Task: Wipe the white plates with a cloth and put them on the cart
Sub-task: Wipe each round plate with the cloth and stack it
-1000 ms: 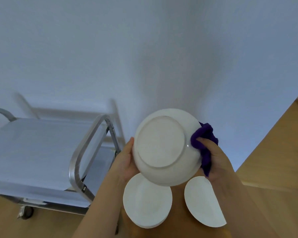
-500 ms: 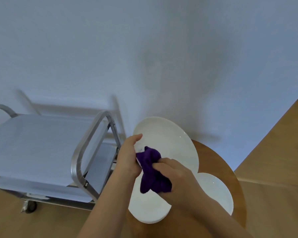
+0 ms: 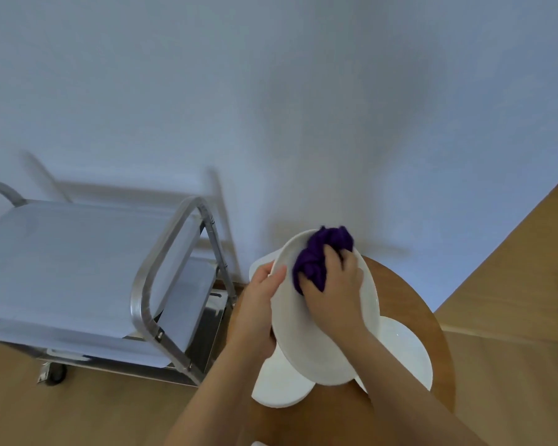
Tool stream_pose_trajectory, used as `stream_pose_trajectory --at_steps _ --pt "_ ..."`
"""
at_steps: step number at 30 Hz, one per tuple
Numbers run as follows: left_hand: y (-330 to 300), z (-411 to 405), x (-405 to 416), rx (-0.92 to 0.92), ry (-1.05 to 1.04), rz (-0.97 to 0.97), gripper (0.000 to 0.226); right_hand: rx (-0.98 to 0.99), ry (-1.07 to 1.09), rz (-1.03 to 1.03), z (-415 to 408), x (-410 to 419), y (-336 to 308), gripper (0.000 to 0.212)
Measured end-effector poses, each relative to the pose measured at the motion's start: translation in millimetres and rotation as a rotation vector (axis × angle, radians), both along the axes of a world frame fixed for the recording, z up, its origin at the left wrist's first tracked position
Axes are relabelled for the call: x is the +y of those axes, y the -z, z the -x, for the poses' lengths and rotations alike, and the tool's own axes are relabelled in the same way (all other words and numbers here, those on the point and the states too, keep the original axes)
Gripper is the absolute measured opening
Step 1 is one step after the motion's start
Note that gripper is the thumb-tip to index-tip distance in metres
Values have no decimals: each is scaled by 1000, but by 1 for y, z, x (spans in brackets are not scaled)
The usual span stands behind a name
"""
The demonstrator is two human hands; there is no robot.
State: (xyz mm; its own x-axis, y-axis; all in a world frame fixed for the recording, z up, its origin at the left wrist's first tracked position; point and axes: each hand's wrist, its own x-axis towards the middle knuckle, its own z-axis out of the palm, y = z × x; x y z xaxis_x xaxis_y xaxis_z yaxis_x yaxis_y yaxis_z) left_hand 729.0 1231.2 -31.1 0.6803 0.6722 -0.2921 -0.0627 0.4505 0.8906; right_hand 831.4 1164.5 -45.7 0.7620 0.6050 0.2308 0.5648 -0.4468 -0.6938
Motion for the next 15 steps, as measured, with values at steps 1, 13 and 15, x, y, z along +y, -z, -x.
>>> stream_pose_trajectory --at_steps 1,13,15 --pt "-1 -1 3 -25 -16 21 61 -34 -83 -2 8 4 -2 58" --pt "11 28 47 -196 -135 201 52 -189 -455 183 19 -28 45 44" --pt "17 29 44 -145 -111 144 45 -224 -360 275 7 -23 49 45"
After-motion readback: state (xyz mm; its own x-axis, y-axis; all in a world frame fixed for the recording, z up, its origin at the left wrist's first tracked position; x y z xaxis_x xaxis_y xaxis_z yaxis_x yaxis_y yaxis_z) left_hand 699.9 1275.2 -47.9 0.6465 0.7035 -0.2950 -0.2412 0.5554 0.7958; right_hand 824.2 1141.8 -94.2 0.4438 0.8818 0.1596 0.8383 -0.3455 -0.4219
